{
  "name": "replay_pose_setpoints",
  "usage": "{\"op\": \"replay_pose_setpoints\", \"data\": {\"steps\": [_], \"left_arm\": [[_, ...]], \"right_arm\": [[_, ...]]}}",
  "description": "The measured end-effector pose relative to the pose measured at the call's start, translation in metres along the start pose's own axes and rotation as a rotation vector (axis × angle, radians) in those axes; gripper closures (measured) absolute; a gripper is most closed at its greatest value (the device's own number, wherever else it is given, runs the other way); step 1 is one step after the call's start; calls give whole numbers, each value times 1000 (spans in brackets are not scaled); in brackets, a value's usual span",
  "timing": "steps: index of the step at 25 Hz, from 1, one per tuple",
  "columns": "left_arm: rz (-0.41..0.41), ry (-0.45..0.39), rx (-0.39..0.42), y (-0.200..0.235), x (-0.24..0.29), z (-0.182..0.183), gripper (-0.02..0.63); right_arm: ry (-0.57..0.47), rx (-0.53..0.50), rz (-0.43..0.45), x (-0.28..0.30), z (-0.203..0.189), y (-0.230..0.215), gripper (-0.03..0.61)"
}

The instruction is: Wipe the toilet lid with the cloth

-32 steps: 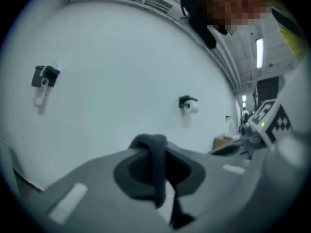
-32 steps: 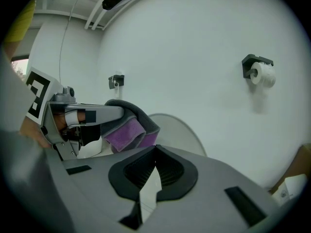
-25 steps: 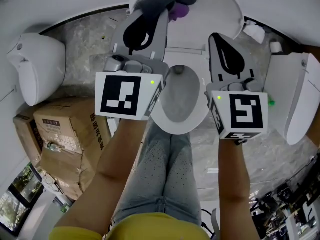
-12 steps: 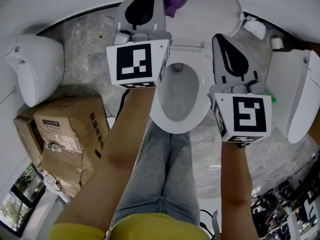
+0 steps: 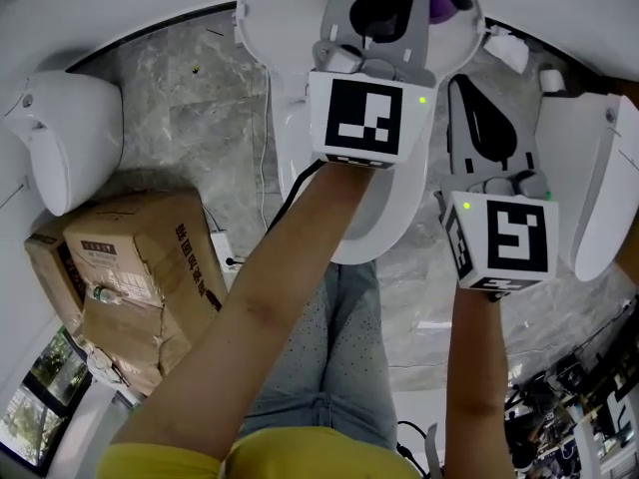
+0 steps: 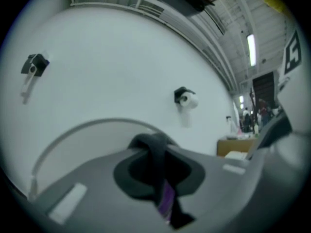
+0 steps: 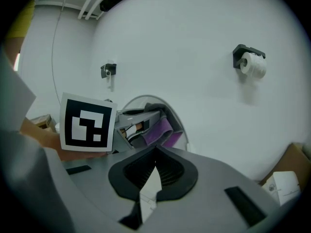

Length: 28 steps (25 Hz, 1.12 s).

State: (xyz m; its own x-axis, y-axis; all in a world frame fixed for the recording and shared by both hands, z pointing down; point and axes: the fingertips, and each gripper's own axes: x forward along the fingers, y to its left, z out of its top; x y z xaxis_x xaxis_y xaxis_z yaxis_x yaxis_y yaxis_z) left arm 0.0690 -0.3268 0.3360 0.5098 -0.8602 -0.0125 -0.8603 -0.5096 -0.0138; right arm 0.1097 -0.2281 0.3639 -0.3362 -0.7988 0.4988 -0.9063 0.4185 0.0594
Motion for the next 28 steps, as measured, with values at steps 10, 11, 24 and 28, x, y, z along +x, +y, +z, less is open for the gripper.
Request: {"op": "replay_pose_setpoints", "data": {"steps": [10, 11, 24, 28], "left_arm": [[-75, -10, 52, 23, -18, -27, 588], [-53, 4, 48, 35, -26, -32, 588], [107, 97, 83, 72, -61, -86, 592], [-84, 97, 122, -14, -18, -101, 592]], "right_arm": [[1, 4, 4, 17, -4, 8, 563], [-2, 7, 13, 20, -3, 13, 563], [17, 7, 25, 12, -25, 18, 563], [36, 4, -7, 3, -36, 5, 563]]}}
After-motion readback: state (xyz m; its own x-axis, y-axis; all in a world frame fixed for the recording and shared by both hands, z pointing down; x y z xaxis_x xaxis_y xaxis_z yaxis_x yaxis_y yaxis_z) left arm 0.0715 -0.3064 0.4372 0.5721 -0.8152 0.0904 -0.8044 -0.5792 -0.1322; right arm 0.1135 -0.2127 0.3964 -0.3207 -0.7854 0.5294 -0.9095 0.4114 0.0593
